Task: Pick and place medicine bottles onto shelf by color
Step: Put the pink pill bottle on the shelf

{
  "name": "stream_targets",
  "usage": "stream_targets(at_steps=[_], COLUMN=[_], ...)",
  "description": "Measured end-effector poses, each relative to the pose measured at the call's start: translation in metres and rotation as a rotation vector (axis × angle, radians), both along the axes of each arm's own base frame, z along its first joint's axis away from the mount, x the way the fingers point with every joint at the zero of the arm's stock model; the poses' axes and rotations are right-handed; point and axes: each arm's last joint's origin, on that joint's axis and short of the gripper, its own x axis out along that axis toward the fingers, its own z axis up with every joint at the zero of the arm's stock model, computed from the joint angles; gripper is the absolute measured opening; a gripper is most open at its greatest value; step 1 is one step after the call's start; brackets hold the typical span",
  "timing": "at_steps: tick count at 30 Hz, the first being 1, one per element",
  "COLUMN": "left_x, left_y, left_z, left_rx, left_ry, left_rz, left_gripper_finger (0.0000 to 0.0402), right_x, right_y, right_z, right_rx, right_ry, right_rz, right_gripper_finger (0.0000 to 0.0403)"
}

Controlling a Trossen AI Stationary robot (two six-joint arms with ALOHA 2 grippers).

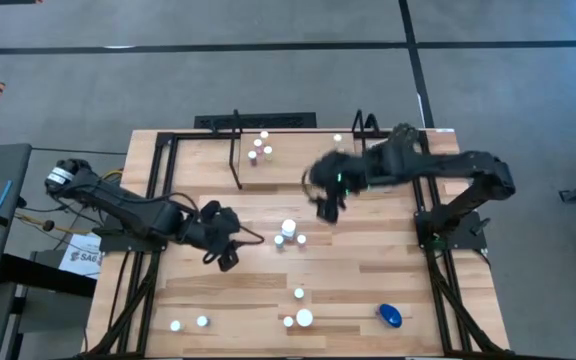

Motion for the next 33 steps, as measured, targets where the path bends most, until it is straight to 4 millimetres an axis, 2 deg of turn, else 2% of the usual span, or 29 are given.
stream_targets(at_steps=[3,6,11,14,21,33], left_x=[-0.004,-0.007,-0.016,-0.018,-0.024,-0.025], left_y=[-0.006,-0.011,-0.019,-0.024,-0.031,-0.031], left_z=[-0.001,-0.001,-0.004,-0.003,-0.003,-0.002], left_rx=[0.029,0.039,0.048,0.067,0.084,0.145], left_ry=[0.01,0.019,0.049,0.031,0.007,-0.031], left_rz=[-0.019,-0.036,-0.031,-0.02,0.01,0.055], left_gripper_finger=[0.0181,0.0181,0.0181,0.0181,0.0181,0.0181], right_x=[0.011,0.024,0.036,0.044,0.058,0.067], right_y=[0.03,0.05,0.066,0.07,0.075,0.061], right_z=[-0.013,-0.037,-0.073,-0.093,-0.122,-0.124], right_rx=[0.006,0.022,0.131,0.15,0.262,0.269], right_ry=[0.006,0.091,0.256,0.329,0.415,0.373], right_rz=[0.083,0.107,0.04,0.017,0.059,0.093], right_gripper_finger=[0.027,0.027,0.027,0.027,0.027,0.027])
